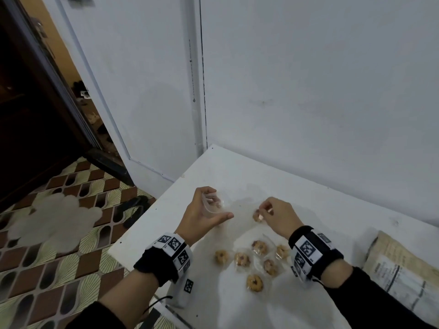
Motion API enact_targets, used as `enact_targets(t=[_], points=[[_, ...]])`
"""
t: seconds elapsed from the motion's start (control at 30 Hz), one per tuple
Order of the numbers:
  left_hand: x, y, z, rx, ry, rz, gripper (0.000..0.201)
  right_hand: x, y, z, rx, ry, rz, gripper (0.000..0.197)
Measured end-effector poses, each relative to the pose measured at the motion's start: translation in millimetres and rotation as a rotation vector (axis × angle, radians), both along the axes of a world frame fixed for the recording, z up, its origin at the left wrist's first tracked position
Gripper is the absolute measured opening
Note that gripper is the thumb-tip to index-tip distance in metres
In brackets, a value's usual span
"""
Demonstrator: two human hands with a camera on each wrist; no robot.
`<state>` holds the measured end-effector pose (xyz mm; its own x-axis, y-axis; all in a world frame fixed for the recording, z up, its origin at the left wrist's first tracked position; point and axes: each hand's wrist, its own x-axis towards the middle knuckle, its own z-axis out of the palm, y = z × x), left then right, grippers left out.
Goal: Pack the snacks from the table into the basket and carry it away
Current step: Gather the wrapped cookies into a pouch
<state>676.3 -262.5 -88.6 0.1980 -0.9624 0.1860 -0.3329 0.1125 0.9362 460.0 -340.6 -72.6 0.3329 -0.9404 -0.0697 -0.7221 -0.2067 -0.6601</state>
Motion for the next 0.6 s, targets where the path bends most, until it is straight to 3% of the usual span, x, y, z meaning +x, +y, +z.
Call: enact_targets(t=[0.1, 0.17, 0.33, 0.47, 0.6], points=[[0.0, 1.6, 0.3, 0.002, 0.015, -0.034, 0.078, 21.2, 16.2, 40.0, -0.25, -0.428, -0.013, 0.002], [-1.1, 2.1, 1.1, -0.004, 0.025, -0.047, 0.08, 38.3, 28.4, 58.3, -0.336, -0.563, 0.1, 0.005], [-3.7, 1.7, -0.7, 0.009, 0.109, -0.043, 0.068, 68.7, 36.3, 45.1, -0.296, -0.337, 0.336, 0.003], [0.9, 2.2, -2.7, 0.017, 0.121, 0.011, 0.065, 74.1, 34.1, 35.7, -0.449, -0.045, 0.406, 0.02], [4.2, 3.0, -6.0, 0.027, 0.162, -0.006, 0.07, 72.0, 34.0, 42.4, -0.341, -0.118, 0.385, 0.016]])
